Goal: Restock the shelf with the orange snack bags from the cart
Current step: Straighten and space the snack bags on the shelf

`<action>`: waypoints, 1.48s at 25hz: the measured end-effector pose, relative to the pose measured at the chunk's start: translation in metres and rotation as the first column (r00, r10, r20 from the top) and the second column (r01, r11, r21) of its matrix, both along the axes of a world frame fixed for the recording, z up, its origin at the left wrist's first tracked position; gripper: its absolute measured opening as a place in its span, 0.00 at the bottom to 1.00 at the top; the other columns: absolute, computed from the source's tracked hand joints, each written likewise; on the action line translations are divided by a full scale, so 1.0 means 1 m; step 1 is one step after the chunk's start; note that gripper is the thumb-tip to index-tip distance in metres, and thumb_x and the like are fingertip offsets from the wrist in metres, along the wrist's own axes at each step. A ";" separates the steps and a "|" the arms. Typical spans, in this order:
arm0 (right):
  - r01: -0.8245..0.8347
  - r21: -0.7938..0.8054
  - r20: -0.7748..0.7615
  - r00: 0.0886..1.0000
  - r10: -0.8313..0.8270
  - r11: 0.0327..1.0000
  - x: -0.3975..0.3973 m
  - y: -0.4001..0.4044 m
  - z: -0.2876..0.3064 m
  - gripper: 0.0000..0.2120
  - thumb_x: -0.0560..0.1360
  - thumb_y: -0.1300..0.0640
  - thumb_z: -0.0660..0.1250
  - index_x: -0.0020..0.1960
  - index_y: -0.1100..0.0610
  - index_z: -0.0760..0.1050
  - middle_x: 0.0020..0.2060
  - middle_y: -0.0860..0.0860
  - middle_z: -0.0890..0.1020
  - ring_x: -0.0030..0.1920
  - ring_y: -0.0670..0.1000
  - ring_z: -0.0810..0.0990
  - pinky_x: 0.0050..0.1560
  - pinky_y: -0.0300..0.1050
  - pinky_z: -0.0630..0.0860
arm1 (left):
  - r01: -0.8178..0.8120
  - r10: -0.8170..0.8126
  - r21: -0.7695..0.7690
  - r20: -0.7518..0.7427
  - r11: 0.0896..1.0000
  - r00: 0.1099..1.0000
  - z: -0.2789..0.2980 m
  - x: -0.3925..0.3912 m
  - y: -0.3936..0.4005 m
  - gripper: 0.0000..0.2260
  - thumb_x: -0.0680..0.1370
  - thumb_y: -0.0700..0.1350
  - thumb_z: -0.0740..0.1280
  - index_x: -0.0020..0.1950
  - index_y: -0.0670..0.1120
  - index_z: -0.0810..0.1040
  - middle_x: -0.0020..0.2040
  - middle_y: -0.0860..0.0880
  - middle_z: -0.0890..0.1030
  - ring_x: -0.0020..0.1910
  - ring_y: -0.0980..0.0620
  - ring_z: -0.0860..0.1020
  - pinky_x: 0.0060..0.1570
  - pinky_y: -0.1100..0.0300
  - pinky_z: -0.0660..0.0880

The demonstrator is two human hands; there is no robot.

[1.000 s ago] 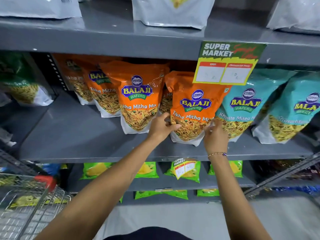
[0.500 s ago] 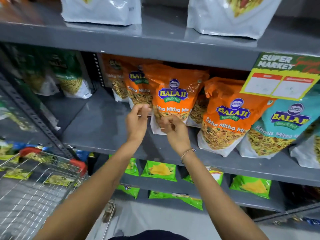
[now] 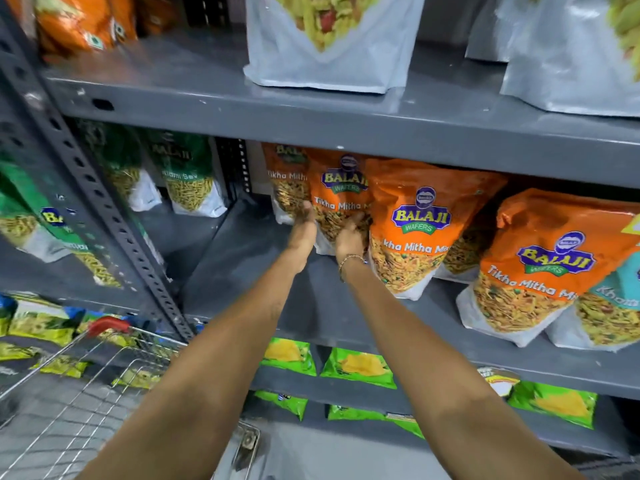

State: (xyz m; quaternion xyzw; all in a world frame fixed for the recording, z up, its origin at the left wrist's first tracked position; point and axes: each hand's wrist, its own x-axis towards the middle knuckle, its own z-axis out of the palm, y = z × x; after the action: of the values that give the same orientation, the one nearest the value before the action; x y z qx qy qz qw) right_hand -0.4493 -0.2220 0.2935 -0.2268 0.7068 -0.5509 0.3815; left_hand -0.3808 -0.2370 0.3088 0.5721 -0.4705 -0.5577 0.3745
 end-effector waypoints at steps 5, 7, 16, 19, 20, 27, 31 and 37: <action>0.140 -0.074 0.085 0.987 -0.133 0.987 -0.003 -0.001 -0.007 0.34 0.78 0.39 0.43 0.69 0.63 0.65 0.69 0.61 0.69 0.68 0.62 0.69 0.68 0.49 0.64 | 0.116 -0.132 -0.150 -0.097 0.982 0.987 -0.006 -0.002 0.010 0.25 0.80 0.56 0.41 0.75 0.47 0.53 0.77 0.46 0.56 0.76 0.48 0.55 0.73 0.53 0.53; 0.188 -0.088 0.000 0.982 -0.189 0.978 0.000 0.001 -0.011 0.31 0.79 0.42 0.45 0.67 0.66 0.65 0.68 0.64 0.70 0.67 0.63 0.70 0.66 0.50 0.65 | 0.070 -0.084 -0.122 -0.119 0.990 0.989 -0.008 0.005 0.006 0.26 0.79 0.58 0.41 0.74 0.48 0.55 0.76 0.46 0.60 0.75 0.47 0.57 0.72 0.53 0.55; 0.074 -0.017 -0.111 0.991 -0.076 0.997 0.065 -0.021 -0.015 0.31 0.79 0.42 0.47 0.65 0.69 0.65 0.65 0.66 0.69 0.65 0.66 0.68 0.67 0.58 0.66 | -0.059 0.036 -0.068 -0.294 0.996 0.955 -0.015 0.072 -0.037 0.27 0.79 0.59 0.42 0.68 0.46 0.68 0.66 0.47 0.73 0.65 0.52 0.70 0.58 0.60 0.66; -0.033 -0.024 -0.123 0.992 0.030 0.999 0.071 -0.022 -0.016 0.37 0.75 0.36 0.44 0.63 0.68 0.67 0.63 0.66 0.72 0.63 0.66 0.71 0.64 0.59 0.70 | -0.069 0.042 -0.084 -0.285 0.994 0.957 -0.013 0.084 -0.040 0.28 0.78 0.61 0.42 0.69 0.47 0.66 0.68 0.47 0.72 0.67 0.51 0.69 0.59 0.60 0.65; -0.065 -0.005 -0.141 0.988 0.063 0.998 0.069 -0.020 -0.016 0.40 0.73 0.34 0.42 0.63 0.67 0.67 0.63 0.65 0.72 0.63 0.66 0.71 0.65 0.58 0.70 | -0.088 0.062 -0.091 -0.258 0.992 0.964 -0.013 0.086 -0.039 0.28 0.78 0.62 0.43 0.69 0.48 0.66 0.69 0.47 0.71 0.69 0.49 0.69 0.60 0.59 0.66; 0.100 -0.480 -0.478 0.803 -0.355 0.871 0.006 0.079 -0.009 0.17 0.80 0.54 0.49 0.49 0.63 0.72 0.46 0.56 0.74 0.48 0.50 0.69 0.55 0.40 0.67 | -0.131 0.063 -0.479 -0.156 0.868 0.986 -0.024 0.033 0.035 0.19 0.81 0.51 0.51 0.72 0.50 0.61 0.72 0.49 0.66 0.68 0.54 0.67 0.66 0.63 0.66; 0.421 -0.371 -0.339 0.769 -0.542 0.828 -0.067 0.106 -0.023 0.26 0.79 0.49 0.45 0.49 0.70 0.71 0.49 0.66 0.76 0.47 0.56 0.70 0.52 0.49 0.66 | 0.365 -0.372 -0.307 0.037 0.879 0.927 -0.036 -0.021 0.065 0.24 0.81 0.54 0.47 0.75 0.48 0.51 0.78 0.50 0.54 0.76 0.53 0.54 0.73 0.57 0.51; 0.282 -0.211 -0.339 0.877 -0.341 0.936 -0.072 0.107 -0.032 0.26 0.80 0.44 0.41 0.54 0.59 0.72 0.53 0.59 0.78 0.56 0.61 0.75 0.49 0.44 0.63 | 0.503 -0.500 -0.198 0.066 0.841 0.863 -0.029 -0.025 0.080 0.25 0.79 0.59 0.43 0.75 0.53 0.50 0.77 0.52 0.56 0.75 0.53 0.55 0.71 0.57 0.54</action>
State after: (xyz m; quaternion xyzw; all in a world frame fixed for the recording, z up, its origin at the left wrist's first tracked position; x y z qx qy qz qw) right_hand -0.5209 -0.1153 0.2614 -0.2385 0.7482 -0.6057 0.1285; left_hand -0.4056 -0.1572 0.2795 0.3901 -0.6615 -0.5805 0.2706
